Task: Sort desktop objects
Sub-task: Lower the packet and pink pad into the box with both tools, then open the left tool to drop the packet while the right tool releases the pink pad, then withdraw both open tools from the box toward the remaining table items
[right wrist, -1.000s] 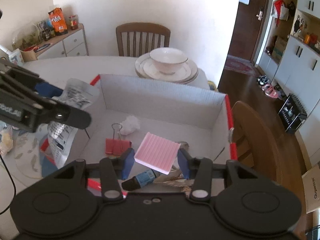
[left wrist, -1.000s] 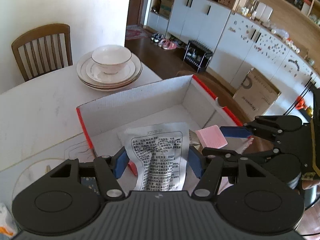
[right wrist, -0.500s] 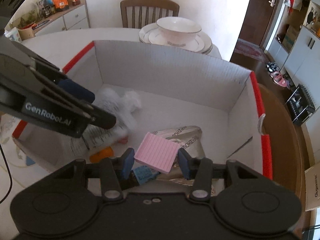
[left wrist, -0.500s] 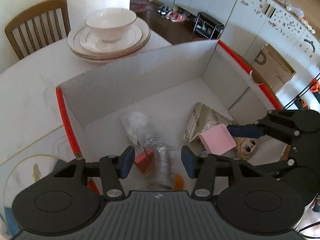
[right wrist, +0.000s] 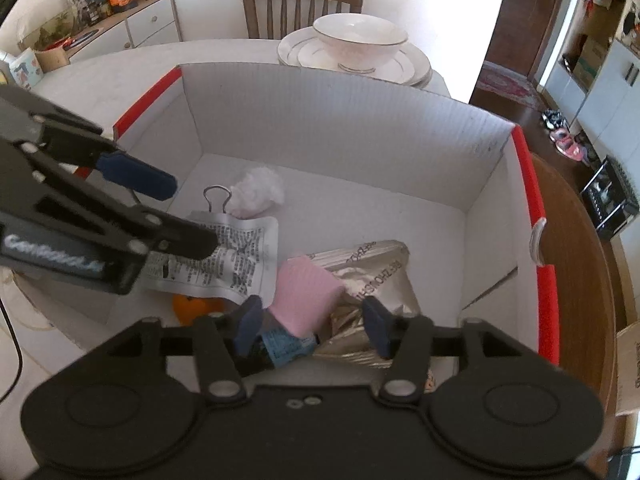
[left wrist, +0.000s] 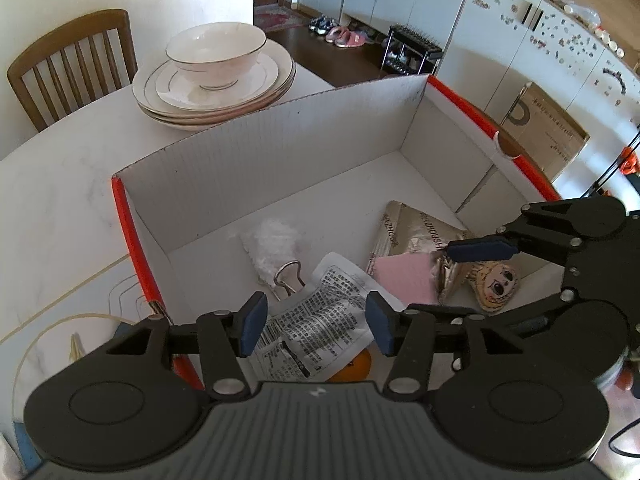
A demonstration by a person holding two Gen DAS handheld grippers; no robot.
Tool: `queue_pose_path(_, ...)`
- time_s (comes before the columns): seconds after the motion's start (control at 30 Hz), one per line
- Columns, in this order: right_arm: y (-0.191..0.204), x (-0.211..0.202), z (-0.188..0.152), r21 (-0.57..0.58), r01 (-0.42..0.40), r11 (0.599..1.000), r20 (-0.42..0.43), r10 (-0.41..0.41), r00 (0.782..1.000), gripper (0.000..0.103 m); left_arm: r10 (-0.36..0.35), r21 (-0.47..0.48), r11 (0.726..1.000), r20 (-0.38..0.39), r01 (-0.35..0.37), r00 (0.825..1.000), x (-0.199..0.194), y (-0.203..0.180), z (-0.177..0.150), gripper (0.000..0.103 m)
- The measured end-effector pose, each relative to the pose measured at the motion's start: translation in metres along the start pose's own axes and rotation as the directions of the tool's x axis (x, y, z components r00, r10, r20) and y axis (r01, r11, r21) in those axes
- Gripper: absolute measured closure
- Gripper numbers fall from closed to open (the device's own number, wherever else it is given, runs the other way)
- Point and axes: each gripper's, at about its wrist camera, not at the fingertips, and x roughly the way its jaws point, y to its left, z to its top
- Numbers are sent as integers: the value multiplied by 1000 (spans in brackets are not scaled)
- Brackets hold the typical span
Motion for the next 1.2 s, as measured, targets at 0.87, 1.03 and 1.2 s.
queue_pose_path(0.87,3,-71,-22,-10,-27,1000,171,29,985,18,-9,-101,994,227,33,974,-85,-5,-46,38)
queue_pose_path(1.03,17,-83,-28,-3,-30,1000,194,30,981,14,-15,-97,994,271,43,962,-103,-4,-63,30)
queue_pose_path(1.2,41,-94,-32,-15,-18,1000,212,21,977,12,-40,-92,993,297,70,954,-121,5,-81,29)
